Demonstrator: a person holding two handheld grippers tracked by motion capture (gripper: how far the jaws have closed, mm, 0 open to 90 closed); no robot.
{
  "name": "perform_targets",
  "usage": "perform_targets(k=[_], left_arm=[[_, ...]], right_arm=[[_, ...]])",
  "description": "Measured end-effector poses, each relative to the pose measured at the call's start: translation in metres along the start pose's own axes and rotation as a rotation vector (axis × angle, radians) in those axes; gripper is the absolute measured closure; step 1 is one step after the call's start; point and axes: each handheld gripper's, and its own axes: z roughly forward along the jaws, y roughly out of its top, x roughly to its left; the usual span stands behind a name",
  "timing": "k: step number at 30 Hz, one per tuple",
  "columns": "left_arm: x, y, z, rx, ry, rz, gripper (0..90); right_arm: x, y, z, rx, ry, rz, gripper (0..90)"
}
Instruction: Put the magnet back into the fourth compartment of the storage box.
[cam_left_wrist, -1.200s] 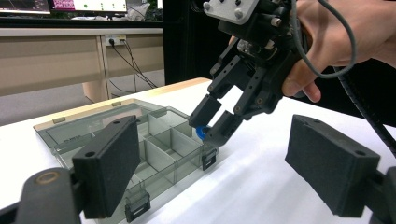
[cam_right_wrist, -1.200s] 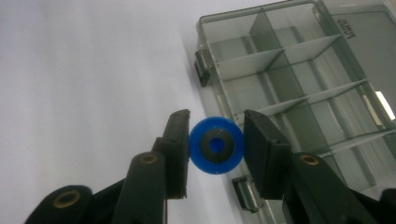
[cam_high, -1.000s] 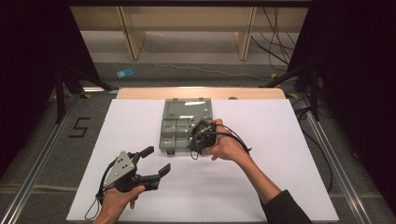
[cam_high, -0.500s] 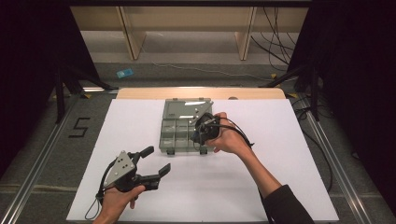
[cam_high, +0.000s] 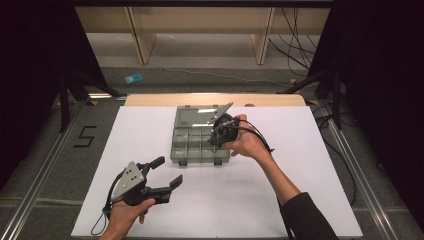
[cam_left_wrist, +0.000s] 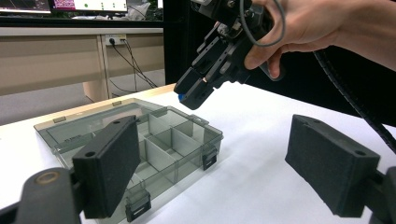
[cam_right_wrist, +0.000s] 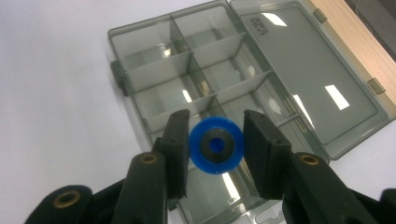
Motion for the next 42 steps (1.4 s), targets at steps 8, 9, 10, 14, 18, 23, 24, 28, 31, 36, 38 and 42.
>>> perform_targets(k=[8, 9, 10, 14, 18, 23, 24, 28, 31, 36, 38, 42], left_arm=[[0.0, 0.0, 0.0, 0.002, -0.001, 0.001, 16.9], [0.0, 0.0, 0.0, 0.002, -0.001, 0.001, 16.9], [0.0, 0.0, 0.0, 0.003, -0.001, 0.004, 16.9], [0.0, 0.0, 0.0, 0.004, -0.002, 0.001, 16.9], [0.0, 0.0, 0.001, 0.004, -0.002, 0.001, 16.9], [0.001, 0.0, 0.0, 0.004, -0.001, 0.003, 16.9], [0.001, 0.0, 0.0, 0.004, -0.001, 0.003, 16.9], [0.001, 0.0, 0.0, 0.003, -0.002, 0.003, 16.9], [0.0, 0.0, 0.001, 0.005, -0.003, 0.001, 16.9], [0.0, 0.0, 0.001, 0.005, -0.002, -0.001, 16.9], [0.001, 0.0, 0.001, 0.005, -0.002, 0.008, 16.9], [0.001, 0.0, 0.0, 0.004, -0.003, 0.002, 16.9]], right_arm=[[-0.014, -0.005, 0.009, 0.013, -0.013, 0.054, 62.9], [-0.016, -0.006, 0.01, 0.014, -0.02, 0.058, 62.9], [-0.018, -0.007, 0.012, 0.014, -0.022, 0.067, 62.9], [-0.025, -0.009, 0.015, 0.024, -0.028, 0.083, 62.9], [-0.031, -0.008, 0.017, 0.03, -0.032, 0.095, 62.9], [-0.038, -0.005, 0.02, 0.034, -0.044, 0.112, 62.8], [-0.04, -0.005, 0.021, 0.035, -0.043, 0.117, 62.8], [-0.044, -0.006, 0.026, 0.049, -0.055, 0.129, 62.8], [-0.047, -0.007, 0.03, 0.05, -0.056, 0.131, 62.8], [-0.05, -0.008, 0.036, 0.051, -0.066, 0.137, 62.7], [-0.051, -0.009, 0.039, 0.059, -0.066, 0.14, 62.7], [-0.053, -0.008, 0.042, 0.067, -0.07, 0.148, 62.7]])
